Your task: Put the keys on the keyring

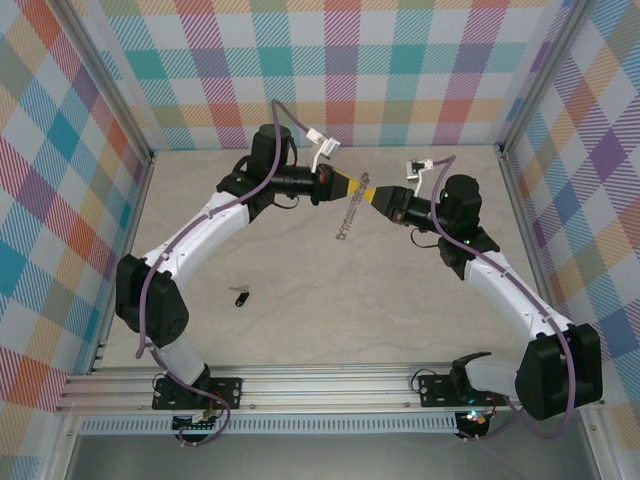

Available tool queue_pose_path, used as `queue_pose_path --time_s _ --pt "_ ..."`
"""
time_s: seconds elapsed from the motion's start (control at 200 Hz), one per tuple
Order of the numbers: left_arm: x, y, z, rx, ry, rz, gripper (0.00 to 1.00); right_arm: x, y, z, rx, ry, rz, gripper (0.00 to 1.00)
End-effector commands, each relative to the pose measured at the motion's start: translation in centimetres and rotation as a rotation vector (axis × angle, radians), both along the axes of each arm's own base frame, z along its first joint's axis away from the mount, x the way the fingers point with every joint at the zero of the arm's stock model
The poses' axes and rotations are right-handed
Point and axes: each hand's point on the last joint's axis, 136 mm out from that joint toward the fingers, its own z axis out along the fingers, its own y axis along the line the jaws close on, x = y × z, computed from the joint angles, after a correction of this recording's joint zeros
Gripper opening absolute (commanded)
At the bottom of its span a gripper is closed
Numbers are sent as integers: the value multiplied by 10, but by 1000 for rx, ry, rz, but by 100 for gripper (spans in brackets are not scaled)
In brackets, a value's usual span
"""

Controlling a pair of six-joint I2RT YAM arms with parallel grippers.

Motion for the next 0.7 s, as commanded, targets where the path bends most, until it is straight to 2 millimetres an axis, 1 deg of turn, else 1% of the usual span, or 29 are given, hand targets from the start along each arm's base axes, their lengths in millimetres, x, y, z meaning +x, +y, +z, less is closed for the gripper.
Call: queue_pose_path --time_s 0.0,0.355,0.695 --pt "-6 4 31 -66 -61 -33 0 2 4 22 29 -68 12 30" --pt "-7 2 29 -66 -44 -41 0 5 7 36 45 -92 9 32" --pt "-15 -1 28 -68 -35 -80 0 13 7 47 50 -111 -11 35"
